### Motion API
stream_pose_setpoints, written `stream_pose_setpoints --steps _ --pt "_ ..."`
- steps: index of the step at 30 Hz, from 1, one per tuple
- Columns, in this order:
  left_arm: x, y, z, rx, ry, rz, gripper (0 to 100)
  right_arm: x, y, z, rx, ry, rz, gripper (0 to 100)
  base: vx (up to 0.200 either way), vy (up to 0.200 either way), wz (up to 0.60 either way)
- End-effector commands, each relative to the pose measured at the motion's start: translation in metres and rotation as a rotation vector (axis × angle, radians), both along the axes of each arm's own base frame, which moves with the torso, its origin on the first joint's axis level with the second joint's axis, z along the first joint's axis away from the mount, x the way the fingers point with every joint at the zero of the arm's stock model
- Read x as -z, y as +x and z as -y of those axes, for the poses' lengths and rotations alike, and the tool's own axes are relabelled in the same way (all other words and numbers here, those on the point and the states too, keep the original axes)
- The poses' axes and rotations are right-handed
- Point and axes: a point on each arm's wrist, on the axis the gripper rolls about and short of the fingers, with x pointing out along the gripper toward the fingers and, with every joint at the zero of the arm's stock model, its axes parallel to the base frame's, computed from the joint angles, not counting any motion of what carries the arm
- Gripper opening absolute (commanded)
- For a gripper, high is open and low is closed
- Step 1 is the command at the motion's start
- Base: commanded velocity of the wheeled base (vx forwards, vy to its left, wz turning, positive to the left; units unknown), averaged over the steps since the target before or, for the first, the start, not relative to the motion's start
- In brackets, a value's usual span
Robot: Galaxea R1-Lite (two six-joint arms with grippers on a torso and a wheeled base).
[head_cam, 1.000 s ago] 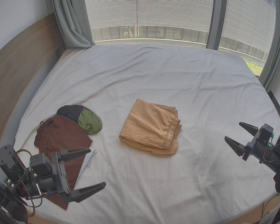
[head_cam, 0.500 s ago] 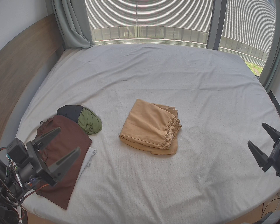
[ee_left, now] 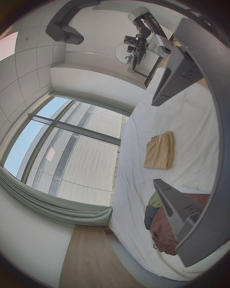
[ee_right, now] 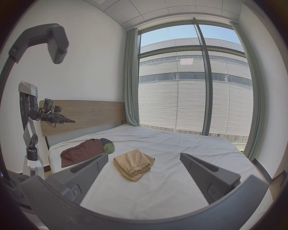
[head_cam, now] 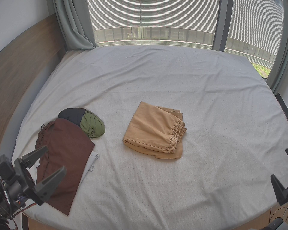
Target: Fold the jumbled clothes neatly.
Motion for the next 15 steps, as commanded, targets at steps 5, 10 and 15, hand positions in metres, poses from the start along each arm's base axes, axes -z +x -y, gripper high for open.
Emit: stream_pose_setpoints --steps 5,10,15 --pt "0.01 -0.072 -0.025 -0.035 -0.035 0.108 100 0.051 -0.056 0.001 0.024 0.014 0.047 100 0.0 0.0 0.0" --pt "0.026 -0.087 -0.03 -0.109 -0.017 0.069 100 0.061 -0.052 0.005 0.195 0.061 -0.063 100 0.0 0.0 0.0" --pt "0.046 -0.106 -0.033 -0.18 -0.01 0.055 100 0.068 -0.051 0.011 0.456 0.099 -0.13 100 0.0 0.0 0.0"
